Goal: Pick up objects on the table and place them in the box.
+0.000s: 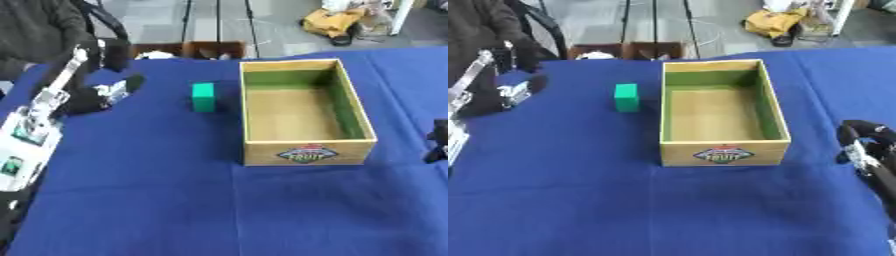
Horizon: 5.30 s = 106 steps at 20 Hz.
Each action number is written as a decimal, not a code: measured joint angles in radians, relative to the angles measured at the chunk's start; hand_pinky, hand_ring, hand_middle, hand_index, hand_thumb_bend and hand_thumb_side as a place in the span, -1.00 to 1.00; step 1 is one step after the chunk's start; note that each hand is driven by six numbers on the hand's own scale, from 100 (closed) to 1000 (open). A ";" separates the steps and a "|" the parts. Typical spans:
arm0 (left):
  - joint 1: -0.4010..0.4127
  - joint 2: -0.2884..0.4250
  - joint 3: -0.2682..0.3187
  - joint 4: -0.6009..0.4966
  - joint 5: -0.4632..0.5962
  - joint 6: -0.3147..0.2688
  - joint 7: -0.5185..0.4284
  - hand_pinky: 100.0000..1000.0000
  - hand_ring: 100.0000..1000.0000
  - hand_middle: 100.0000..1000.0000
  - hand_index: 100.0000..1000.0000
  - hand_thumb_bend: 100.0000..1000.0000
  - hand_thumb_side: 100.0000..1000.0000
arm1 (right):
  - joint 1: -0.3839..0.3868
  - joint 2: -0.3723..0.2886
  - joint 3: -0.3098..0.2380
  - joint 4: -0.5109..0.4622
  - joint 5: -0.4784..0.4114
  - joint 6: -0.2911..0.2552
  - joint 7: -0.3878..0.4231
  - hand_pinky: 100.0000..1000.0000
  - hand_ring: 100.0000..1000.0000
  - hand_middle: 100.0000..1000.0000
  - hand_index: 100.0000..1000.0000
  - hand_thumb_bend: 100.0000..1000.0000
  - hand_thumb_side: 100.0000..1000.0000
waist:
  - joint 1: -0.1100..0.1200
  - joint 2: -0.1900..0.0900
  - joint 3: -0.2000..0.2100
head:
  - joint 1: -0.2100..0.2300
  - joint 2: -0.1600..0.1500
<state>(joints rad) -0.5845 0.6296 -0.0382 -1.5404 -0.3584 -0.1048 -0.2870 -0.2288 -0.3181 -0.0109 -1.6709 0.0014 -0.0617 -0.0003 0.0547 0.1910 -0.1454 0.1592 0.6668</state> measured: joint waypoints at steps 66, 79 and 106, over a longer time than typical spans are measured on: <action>-0.413 -0.216 -0.076 0.520 -0.423 -0.193 0.100 -0.42 -0.60 -0.74 -0.40 -0.20 -0.67 | -0.022 -0.003 0.035 0.001 0.000 -0.003 0.041 -0.16 -0.25 0.04 0.46 -0.36 0.11 | 0.029 0.016 -0.111 | 0.055 -0.004; -0.428 -0.382 -0.154 0.581 -0.575 -0.275 0.049 -0.25 -0.43 -0.60 -0.28 -0.18 -0.43 | -0.028 -0.001 0.042 0.003 0.000 -0.004 0.053 -0.16 -0.26 0.03 0.46 -0.36 0.11 | 0.032 0.025 -0.158 | 0.078 -0.006; -0.183 -0.408 0.104 0.317 -0.391 -0.312 0.223 0.28 0.18 0.10 0.40 0.18 0.59 | -0.016 0.008 0.012 0.006 0.000 -0.003 0.025 -0.16 -0.25 0.03 0.46 -0.36 0.12 | 0.010 0.015 -0.017 | 0.006 -0.008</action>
<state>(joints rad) -0.7680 0.2212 0.0658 -1.2237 -0.7498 -0.4172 -0.0644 -0.2450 -0.3102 0.0014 -1.6646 0.0013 -0.0646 0.0251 0.0646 0.2055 -0.1625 0.1656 0.6592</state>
